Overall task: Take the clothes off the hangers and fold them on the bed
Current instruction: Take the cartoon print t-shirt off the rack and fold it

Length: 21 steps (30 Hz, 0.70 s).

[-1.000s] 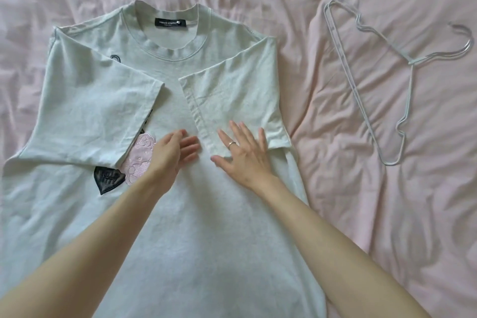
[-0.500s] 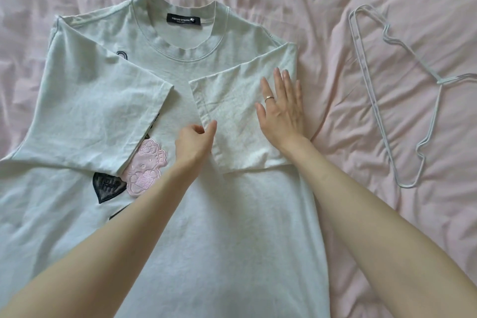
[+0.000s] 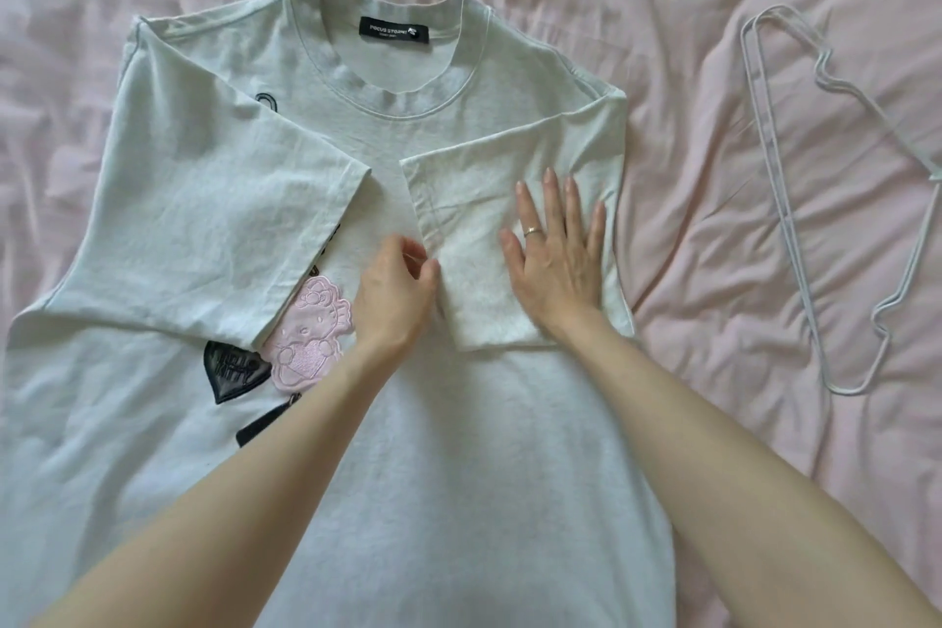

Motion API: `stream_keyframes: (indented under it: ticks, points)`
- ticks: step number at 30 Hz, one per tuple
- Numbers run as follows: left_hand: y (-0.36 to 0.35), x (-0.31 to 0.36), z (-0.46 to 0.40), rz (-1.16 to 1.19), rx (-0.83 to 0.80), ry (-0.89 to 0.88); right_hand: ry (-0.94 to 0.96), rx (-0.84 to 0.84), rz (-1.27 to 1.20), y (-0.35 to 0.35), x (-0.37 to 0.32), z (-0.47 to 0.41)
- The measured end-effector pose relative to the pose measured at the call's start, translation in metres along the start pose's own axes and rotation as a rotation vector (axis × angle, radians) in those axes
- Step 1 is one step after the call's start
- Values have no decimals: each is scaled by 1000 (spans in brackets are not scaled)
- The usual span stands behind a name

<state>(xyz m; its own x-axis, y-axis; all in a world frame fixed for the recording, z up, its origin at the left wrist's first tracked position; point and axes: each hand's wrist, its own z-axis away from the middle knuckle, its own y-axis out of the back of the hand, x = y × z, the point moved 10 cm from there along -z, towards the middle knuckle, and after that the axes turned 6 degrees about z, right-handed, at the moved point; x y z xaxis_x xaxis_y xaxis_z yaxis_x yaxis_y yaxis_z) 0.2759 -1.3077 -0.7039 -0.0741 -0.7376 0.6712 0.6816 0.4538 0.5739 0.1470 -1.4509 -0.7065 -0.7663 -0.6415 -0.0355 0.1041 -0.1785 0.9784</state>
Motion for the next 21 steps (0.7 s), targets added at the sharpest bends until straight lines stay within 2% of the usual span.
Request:
stream_keyframes:
  ticks: [2, 4, 6, 9, 11, 17, 21]
  points:
    - [0, 9, 25, -58, -5, -221, -6, -13, -28, -8, -7, 30]
    - [-1, 12, 56, -251, 18, -479, -24, -24, -28, -15, -11, 58]
    - [-3, -7, 88, -440, 14, -614, -12, -13, -33, -18, -17, 87]
    - [0, -48, 127, -621, -9, -620, 40, -8, -2, -21, -25, 133]
    - [3, -66, 143, -679, -24, -595, 51, -63, -11, -25, -31, 161]
    - [35, -98, 182, -749, -56, -569, 45, -153, -61, -28, -89, 242]
    - [87, -147, 198, -775, -49, -438, 99, -249, -87, -31, -137, 277]
